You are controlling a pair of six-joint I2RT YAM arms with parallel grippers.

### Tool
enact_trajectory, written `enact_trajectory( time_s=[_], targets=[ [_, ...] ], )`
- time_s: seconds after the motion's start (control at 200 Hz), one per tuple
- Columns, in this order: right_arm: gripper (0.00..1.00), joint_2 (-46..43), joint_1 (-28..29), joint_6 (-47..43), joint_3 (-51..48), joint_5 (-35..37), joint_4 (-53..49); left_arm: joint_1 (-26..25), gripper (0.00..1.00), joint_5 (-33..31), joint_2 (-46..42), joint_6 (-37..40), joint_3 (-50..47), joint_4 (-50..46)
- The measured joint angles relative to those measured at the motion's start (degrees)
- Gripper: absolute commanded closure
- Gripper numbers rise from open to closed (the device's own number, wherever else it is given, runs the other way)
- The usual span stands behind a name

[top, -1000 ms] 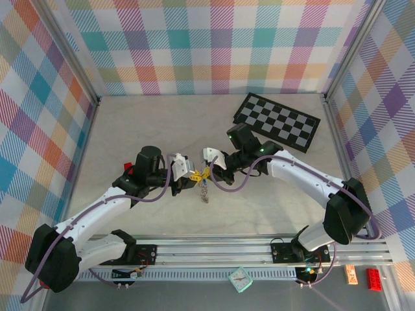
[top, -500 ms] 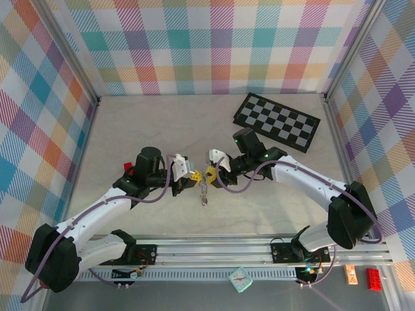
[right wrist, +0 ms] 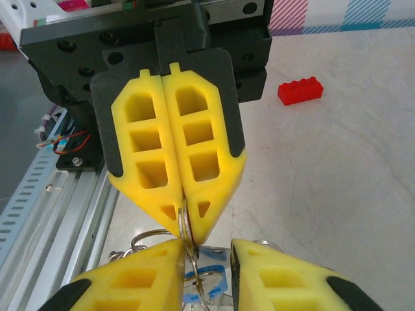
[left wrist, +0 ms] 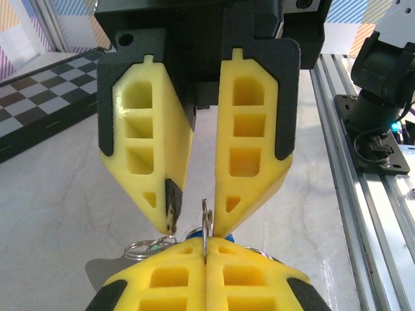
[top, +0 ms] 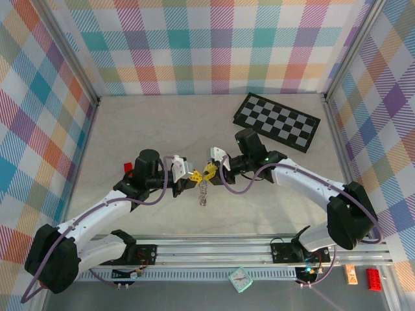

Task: Put the keys on the keyring

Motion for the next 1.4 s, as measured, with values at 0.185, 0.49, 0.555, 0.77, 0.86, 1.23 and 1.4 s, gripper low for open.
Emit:
enact_trajectory(
  time_s=[0.185, 0.49, 0.555, 0.77, 0.86, 1.23, 1.4],
  targets=[
    [1.00, 0.0, -0.1, 0.2, -0.3, -1.5, 0.4, 0.1, 0.94, -0.3, 0.0, -0.8, -0.2, 0.4],
    [1.00, 0.4, 0.1, -3.7, 1.7, -0.4, -6.2, 0.0, 0.81, -2.1, 0.0, 0.3, 0.9, -3.0],
    [1.00, 1.0, 0.3, -5.4, 3.6, 0.5, -9.1, 0.0, 0.81, -2.4, 0.0, 1.1, 1.9, -4.5],
    [1.00, 2.6, 2.0, -9.7, 9.3, 4.1, -16.7, 0.0, 0.82, -2.8, 0.4, 3.3, 4.5, -8.3],
    [1.00, 3.8, 2.7, -11.0, 11.6, 6.1, -19.6, 0.0, 0.88, -3.0, 0.9, 3.9, 5.1, -10.1],
    [0.73, 3.2, 2.3, -9.7, 10.1, 6.2, -18.6, 0.0, 1.00, -2.7, 1.3, 6.1, 5.7, -13.1],
    [0.72, 2.5, 1.4, -8.0, 6.9, 4.6, -15.8, 0.0, 1.00, -2.1, 1.1, 6.1, 4.6, -11.6]
  ],
)
